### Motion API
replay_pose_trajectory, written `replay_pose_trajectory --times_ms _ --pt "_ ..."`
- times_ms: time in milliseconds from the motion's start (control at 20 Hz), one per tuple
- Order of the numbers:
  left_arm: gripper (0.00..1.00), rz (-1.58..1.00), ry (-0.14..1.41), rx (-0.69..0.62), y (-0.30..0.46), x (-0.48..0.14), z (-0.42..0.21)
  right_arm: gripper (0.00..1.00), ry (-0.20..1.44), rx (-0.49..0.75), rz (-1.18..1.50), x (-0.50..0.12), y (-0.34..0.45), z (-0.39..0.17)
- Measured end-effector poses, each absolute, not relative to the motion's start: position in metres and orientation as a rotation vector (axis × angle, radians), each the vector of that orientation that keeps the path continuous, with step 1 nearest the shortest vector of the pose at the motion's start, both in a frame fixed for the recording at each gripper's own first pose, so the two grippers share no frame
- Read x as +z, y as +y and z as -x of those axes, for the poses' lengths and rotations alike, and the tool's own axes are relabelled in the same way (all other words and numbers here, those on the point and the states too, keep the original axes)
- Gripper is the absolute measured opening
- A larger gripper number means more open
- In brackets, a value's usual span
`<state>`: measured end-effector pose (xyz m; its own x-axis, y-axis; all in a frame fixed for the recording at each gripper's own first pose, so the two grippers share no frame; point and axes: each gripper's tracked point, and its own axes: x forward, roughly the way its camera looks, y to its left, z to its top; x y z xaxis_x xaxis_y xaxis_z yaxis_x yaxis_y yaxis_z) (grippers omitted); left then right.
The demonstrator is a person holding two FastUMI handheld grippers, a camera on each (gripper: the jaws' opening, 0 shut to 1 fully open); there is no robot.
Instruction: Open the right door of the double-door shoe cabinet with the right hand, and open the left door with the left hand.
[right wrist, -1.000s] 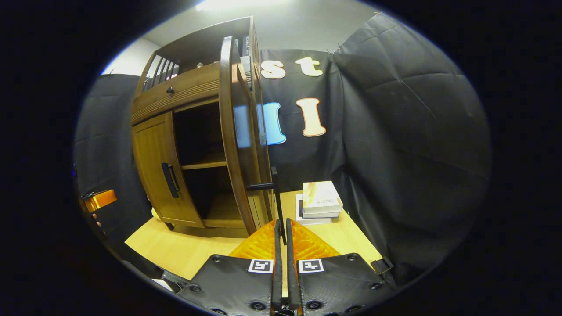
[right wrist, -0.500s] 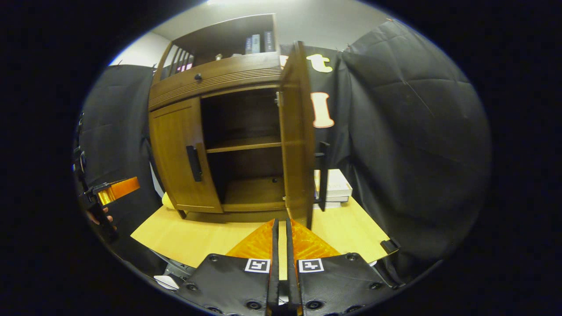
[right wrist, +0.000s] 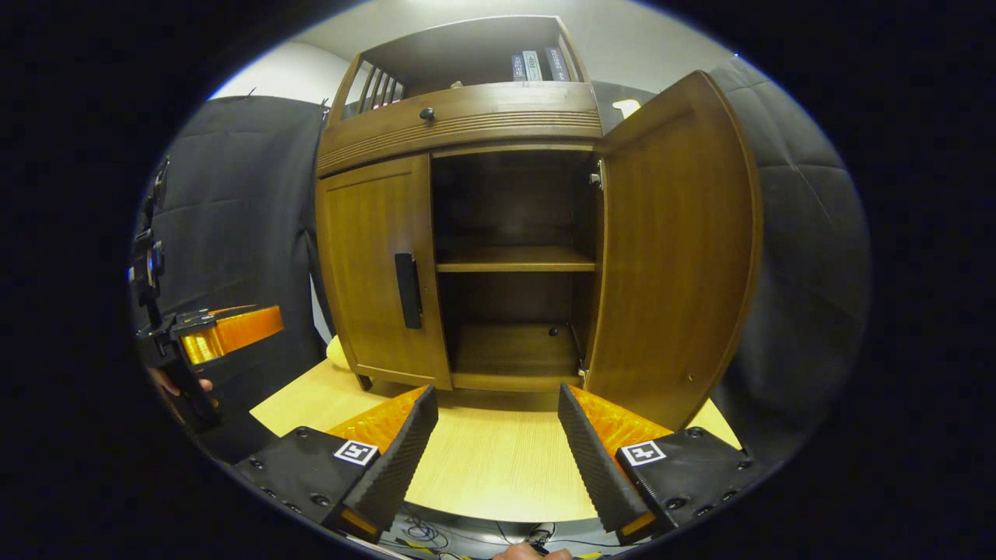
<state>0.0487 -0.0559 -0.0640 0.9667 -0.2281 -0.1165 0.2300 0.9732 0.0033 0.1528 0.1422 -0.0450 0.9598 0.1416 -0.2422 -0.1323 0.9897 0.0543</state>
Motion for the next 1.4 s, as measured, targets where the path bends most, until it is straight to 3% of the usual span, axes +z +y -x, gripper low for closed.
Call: replay_pose_trajectory --times_ms 400,800,1350,1400 --pt "0.92 -0.022 0.118 -0.244 -0.059 -0.067 -0.047 0.96 0.189 0.043 -0.027 -0.038 0.132 -0.181" --pt "0.92 -0.028 0.14 -0.296 -0.065 -0.065 -0.053 0.97 0.17 0.121 0.021 -0.038 0.14 -0.205" --pt "0.93 -0.061 0.228 -0.295 -0.115 -0.106 -0.136 0.97 0.208 0.119 0.042 -0.046 0.13 -0.218" --pt "0.82 -0.071 0.226 -0.247 -0.111 -0.106 -0.142 0.97 0.206 0.122 0.049 -0.045 0.129 -0.219"
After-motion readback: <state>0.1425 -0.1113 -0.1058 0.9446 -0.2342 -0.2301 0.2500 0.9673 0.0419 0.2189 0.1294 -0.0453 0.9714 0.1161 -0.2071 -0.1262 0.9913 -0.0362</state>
